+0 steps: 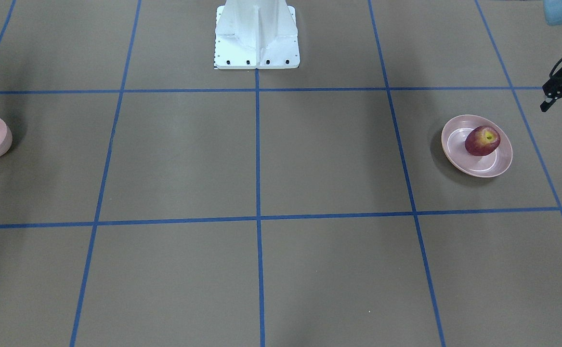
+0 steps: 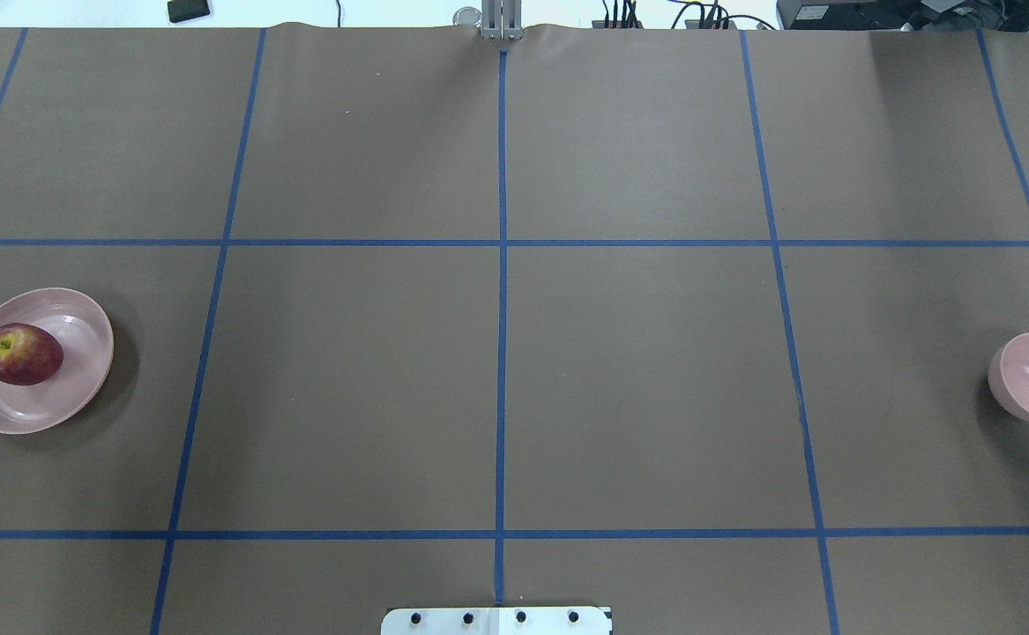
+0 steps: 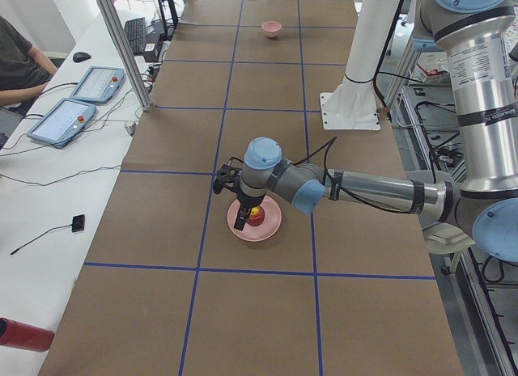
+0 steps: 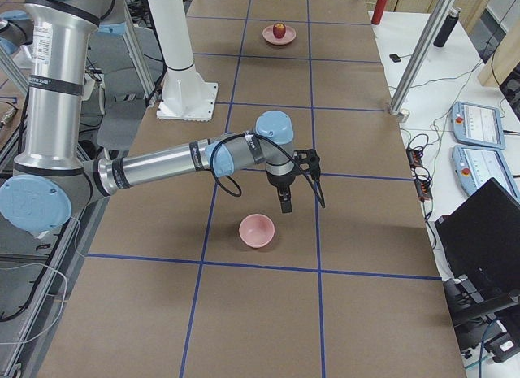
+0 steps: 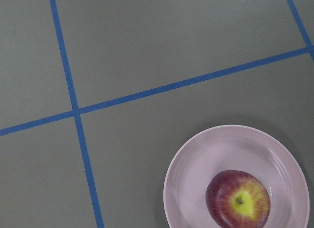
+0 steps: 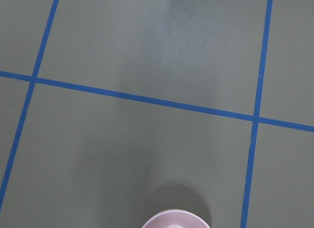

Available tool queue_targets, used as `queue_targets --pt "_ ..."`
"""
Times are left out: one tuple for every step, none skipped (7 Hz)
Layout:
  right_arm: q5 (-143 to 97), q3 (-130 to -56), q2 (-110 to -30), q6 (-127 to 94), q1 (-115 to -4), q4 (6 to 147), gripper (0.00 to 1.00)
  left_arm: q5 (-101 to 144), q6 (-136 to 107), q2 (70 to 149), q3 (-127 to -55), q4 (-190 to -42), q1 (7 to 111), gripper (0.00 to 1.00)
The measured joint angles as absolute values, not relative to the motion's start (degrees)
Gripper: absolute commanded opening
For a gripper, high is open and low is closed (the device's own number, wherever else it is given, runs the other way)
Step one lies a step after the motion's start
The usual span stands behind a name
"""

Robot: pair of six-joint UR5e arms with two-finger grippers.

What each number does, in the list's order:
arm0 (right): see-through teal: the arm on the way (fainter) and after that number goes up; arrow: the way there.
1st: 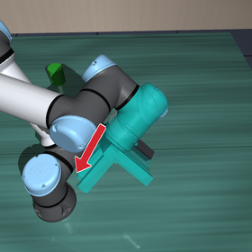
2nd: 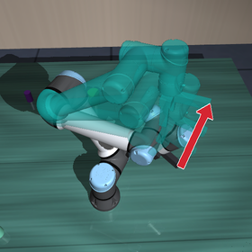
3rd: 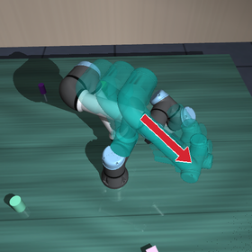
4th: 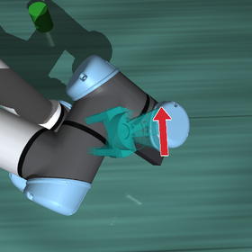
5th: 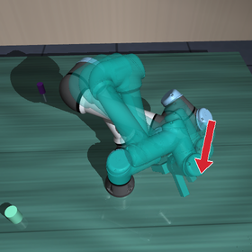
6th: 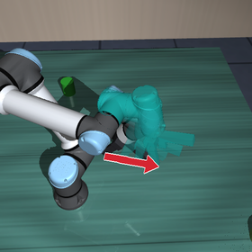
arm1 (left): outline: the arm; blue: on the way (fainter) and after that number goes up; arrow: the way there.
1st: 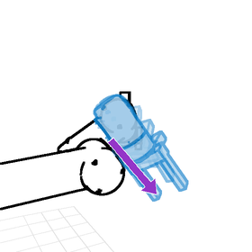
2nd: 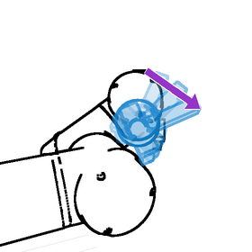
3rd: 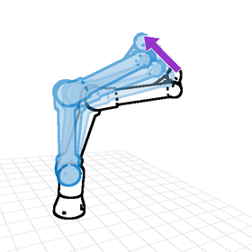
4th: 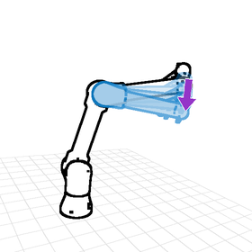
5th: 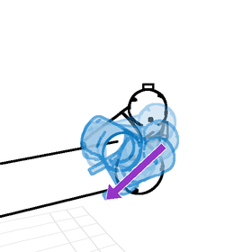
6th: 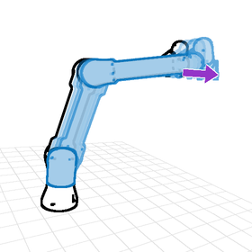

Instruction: Move apple from plate to bowl

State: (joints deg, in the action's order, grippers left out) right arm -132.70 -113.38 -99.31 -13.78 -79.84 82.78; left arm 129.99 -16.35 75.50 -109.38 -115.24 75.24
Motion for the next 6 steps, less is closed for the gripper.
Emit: queue_targets --pt "-132.8 -113.1 -99.6 -13.8 -79.8 83.3 1.00 130.4 -16.4 75.1 -109.4 -115.2 75.4 0.99" --pt "-132.8 -112.9 -99.6 -13.8 -79.8 84.3 1.00 130.8 -16.6 74.5 -109.4 -115.2 75.5 0.99" --pt "-132.7 -112.5 -99.5 -13.8 -79.7 84.9 1.00 131.6 -16.5 74.4 -109.1 -115.5 75.9 0.99" --pt "-132.8 -112.1 -99.3 -13.7 -79.4 85.2 1.00 133.1 -16.1 75.2 -108.7 -115.8 76.6 0.99" --pt "-133.3 -112.3 -99.3 -13.7 -79.3 85.3 1.00 134.4 -16.0 77.1 -108.2 -115.8 77.0 0.99" --pt "-134.3 -112.4 -99.4 -13.7 -79.1 85.4 1.00 134.9 -16.0 78.2 -107.8 -115.5 77.2 0.99"
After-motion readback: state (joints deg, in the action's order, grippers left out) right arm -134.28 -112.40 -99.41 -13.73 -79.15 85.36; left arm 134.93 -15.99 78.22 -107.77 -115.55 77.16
